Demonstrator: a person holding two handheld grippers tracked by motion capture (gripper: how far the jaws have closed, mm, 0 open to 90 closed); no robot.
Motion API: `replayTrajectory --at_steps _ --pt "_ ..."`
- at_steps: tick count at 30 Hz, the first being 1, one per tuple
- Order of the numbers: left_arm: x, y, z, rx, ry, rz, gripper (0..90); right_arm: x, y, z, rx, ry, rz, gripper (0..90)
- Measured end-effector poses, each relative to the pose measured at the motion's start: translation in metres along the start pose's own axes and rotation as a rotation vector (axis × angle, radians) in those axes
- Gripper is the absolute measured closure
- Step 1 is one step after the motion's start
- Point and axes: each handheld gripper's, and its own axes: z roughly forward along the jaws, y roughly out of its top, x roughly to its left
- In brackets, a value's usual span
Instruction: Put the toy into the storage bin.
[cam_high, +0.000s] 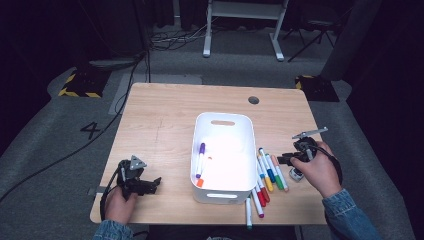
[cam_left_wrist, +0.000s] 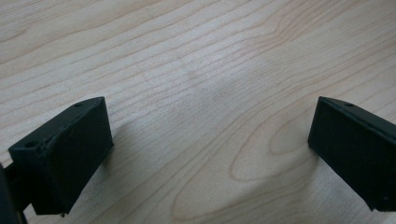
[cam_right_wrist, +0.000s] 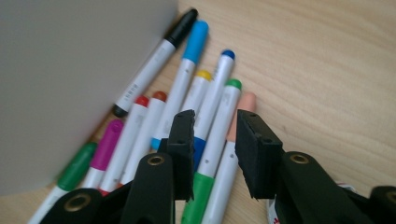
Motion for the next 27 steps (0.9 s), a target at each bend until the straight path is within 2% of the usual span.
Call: replayTrajectory --at_steps 6,11,14,20,27 --pt "0.0 0.0 0.0 0.0 0.0 0.0 0.0 -0.013 -0.01 0.018 0.046 -0.005 0.031 67.5" --pt "0.0 0.0 0.0 0.0 0.0 0.0 0.0 -0.015 -0.016 0.03 0.082 -0.005 0.045 66.8" --pt "0.0 0.0 0.0 0.0 0.0 0.0 0.0 -0.016 -0.019 0.036 0.098 0.0 0.038 66.8" --pt "0.0 0.0 0.0 0.0 0.0 0.0 0.0 -0.017 -0.023 0.044 0.123 -0.017 0.035 70.4" --pt "0.0 0.0 0.0 0.0 0.0 0.0 0.0 -0.02 -0.027 0.048 0.135 -0.062 0.053 74.9"
